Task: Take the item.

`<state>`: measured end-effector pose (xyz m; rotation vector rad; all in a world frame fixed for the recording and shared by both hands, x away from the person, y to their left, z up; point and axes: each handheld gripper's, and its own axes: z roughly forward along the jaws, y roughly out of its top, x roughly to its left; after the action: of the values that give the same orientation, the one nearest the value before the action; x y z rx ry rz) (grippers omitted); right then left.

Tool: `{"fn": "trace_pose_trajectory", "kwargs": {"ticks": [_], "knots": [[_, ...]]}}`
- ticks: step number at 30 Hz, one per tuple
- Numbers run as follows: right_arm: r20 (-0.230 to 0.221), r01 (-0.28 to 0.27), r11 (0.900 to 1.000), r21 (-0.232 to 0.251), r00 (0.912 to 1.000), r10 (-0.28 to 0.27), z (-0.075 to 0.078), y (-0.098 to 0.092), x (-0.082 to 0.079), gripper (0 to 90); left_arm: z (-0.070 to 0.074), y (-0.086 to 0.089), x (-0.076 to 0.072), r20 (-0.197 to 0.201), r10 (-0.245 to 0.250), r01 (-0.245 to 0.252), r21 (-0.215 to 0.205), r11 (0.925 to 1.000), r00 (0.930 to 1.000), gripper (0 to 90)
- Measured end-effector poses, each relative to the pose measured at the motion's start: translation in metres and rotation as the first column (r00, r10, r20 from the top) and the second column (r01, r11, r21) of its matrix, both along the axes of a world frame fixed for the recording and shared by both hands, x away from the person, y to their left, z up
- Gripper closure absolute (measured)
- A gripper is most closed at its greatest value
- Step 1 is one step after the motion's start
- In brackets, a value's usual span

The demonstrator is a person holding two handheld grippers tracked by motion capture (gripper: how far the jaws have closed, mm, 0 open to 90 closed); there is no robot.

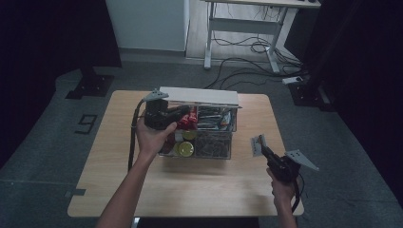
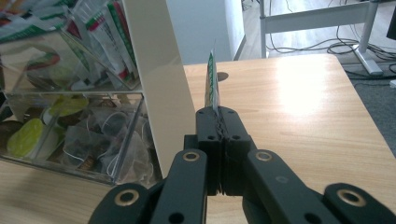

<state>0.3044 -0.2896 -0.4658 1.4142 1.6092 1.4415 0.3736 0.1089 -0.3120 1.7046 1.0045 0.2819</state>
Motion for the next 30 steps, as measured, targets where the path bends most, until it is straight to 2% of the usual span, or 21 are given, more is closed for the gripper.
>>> {"fn": "trace_pose_trajectory", "kwargs": {"ticks": [16, 30], "knots": [[-0.073, 0.004, 1.000, -0.019, 0.9973, -0.005, -0.024, 0.004, 0.013, 87.9, 0.000, 0.001, -0.001, 0.002, 0.003, -0.003, -0.003, 1.0000, 1.0000, 90.0], [-0.158, 0.015, 0.999, -0.039, 0.9871, -0.021, -0.051, 0.002, 0.026, 87.9, -0.002, 0.001, 0.000, -0.001, 0.003, -0.003, -0.003, 1.0000, 1.0000, 90.0]]}}
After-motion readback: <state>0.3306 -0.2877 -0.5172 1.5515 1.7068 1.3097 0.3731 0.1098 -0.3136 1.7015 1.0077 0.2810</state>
